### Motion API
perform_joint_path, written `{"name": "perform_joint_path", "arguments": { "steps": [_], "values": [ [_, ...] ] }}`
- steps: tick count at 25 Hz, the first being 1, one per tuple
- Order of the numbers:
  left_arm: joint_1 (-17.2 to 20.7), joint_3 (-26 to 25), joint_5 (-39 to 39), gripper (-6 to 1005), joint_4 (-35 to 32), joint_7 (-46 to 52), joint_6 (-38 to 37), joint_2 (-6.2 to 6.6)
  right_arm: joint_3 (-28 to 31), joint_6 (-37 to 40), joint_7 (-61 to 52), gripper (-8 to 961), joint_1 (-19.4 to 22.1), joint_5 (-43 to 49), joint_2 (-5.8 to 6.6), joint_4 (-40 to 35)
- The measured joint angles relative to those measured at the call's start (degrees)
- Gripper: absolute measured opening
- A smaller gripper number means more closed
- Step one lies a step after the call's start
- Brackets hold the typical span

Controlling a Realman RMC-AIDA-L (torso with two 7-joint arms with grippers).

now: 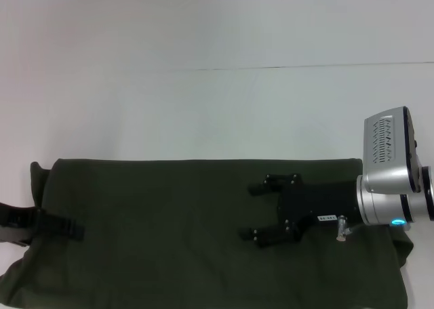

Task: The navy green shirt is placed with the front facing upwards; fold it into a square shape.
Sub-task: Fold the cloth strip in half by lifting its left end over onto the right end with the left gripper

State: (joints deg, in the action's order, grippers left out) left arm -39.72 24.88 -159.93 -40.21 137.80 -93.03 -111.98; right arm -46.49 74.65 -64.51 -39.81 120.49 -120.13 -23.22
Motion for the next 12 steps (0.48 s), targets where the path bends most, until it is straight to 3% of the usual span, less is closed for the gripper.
{"name": "perform_joint_path", "arguments": {
  "steps": [4, 8, 12],
  "values": [
    [-0.06, 0.02, -0.09, 832, -0.20, 0.06, -0.49, -0.18, 0.00, -0.03, -0.38, 926, 0.00, 0.00, 0.00, -0.19],
    [0.39, 1.45, -0.28, 747, -2.54, -0.20, 0.29, -1.53, 0.00, -0.12, -0.76, 926, 0.00, 0.00, 0.00, -0.25],
    [0.82, 3.75, -0.49, 547, -3.90, 0.28, 1.35, -2.25, 0.00, -0.13, -0.77, 926, 0.00, 0.00, 0.00, -0.25]
  ]
}}
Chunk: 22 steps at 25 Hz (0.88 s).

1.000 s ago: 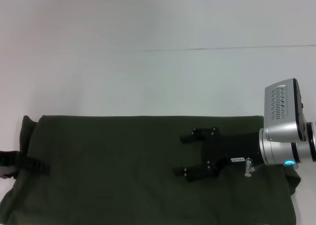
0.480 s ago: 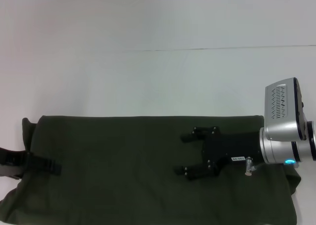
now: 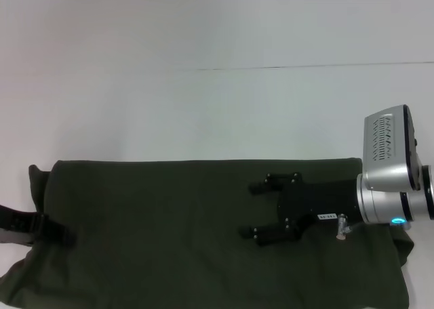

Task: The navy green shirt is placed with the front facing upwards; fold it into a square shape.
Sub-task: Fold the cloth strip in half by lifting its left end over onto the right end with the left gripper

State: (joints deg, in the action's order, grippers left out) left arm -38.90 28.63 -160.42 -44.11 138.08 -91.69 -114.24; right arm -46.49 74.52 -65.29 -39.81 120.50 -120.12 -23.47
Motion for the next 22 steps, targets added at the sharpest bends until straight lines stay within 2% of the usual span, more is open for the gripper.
{"name": "perform_joint_path", "arguments": {
  "steps": [1, 12, 15, 22],
  "values": [
    [-0.01, 0.04, 0.00, 497, -0.05, 0.00, 0.00, -0.04, 0.00, 0.00, 0.00, 926, 0.00, 0.00, 0.00, 0.00],
    [-0.47, 0.06, -0.09, 252, 0.18, 0.34, -0.69, 0.42, 0.00, 0.21, -0.02, 926, 0.00, 0.00, 0.00, -0.02],
    [-0.59, 0.09, -0.10, 71, 0.03, 0.38, -0.70, 0.43, 0.00, 0.29, -0.02, 926, -0.03, 0.00, 0.00, -0.04],
    [-0.74, 0.11, -1.74, 72, -0.72, 1.56, 0.32, 0.74, 0.18, 0.77, -0.02, 926, -0.09, -0.59, -0.01, -0.08]
  ]
}}
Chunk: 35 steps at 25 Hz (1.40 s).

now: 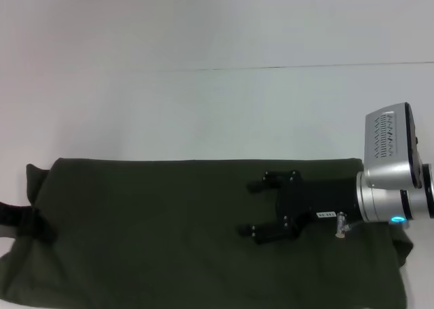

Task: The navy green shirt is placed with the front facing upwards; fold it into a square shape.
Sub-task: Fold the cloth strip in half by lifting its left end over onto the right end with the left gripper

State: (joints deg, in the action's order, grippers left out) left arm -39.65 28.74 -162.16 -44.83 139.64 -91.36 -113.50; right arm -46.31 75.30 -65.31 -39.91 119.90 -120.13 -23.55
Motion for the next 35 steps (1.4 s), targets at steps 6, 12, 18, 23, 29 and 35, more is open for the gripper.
{"name": "perform_joint_path", "arguments": {
  "steps": [6, 12, 18, 23, 29, 35],
  "values": [
    [1.30, 0.50, -1.57, 72, -3.26, 1.45, 0.59, 0.83, 0.05, 1.21, -0.58, 926, 0.48, -2.48, 0.17, -0.05],
    [2.97, 0.62, -1.65, 71, -7.23, 2.45, 1.13, 2.58, 0.26, 2.19, -0.60, 926, 0.83, -3.60, 0.26, -0.09],
    [3.85, -1.44, -1.67, 72, -11.29, 3.52, 0.16, 4.42, 0.26, 2.23, -0.61, 927, 1.06, -3.85, 0.14, 0.04],
    [3.23, -2.23, -1.17, 73, -11.50, 3.42, -3.24, 4.45, 0.28, 1.63, -0.37, 927, 2.12, -7.01, 0.18, 0.06],
    [1.92, -2.56, 8.80, 71, -11.89, 2.97, -12.55, 3.81, 0.35, -1.44, 0.90, 927, 3.93, -12.55, 0.34, -0.12],
    [1.20, -2.69, 19.70, 72, -11.23, 5.22, -18.18, 2.51, 0.35, -2.99, 1.50, 927, 5.02, -14.85, 0.33, -0.09]
  ]
}}
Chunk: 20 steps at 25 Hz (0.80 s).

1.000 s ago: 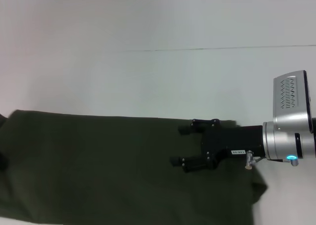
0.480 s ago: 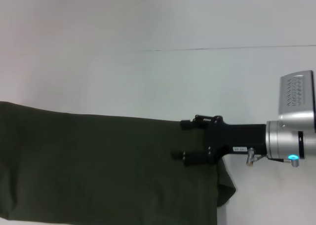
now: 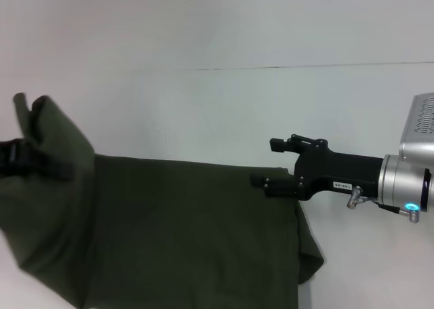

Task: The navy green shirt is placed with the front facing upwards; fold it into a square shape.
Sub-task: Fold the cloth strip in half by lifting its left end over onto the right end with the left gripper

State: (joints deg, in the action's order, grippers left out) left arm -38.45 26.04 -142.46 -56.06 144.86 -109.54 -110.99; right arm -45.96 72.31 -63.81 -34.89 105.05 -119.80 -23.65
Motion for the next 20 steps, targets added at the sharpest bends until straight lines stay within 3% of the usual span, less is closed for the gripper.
{"name": "perform_joint_path", "arguments": {
  "steps": [4, 8, 16, 20],
  "values": [
    [-0.50, 0.18, 5.40, 73, 2.39, 1.07, -2.18, -1.57, 0.00, -0.57, 0.40, 926, 0.37, -1.05, -0.04, 0.43],
    [-1.67, 0.38, 8.41, 72, 9.35, 0.52, -2.81, -3.46, -0.01, -2.18, 1.19, 926, 0.72, -2.58, -0.25, 0.87],
    [-1.28, 2.25, 9.93, 74, 13.29, -1.98, 3.86, -8.49, -0.02, -4.58, 1.45, 926, 1.79, -8.24, -0.30, 1.51],
    [-0.53, 2.73, 9.92, 84, 15.43, -3.04, 7.79, -9.95, 0.00, -4.58, 1.63, 926, 2.38, -9.51, -0.18, 1.51]
  ]
}}
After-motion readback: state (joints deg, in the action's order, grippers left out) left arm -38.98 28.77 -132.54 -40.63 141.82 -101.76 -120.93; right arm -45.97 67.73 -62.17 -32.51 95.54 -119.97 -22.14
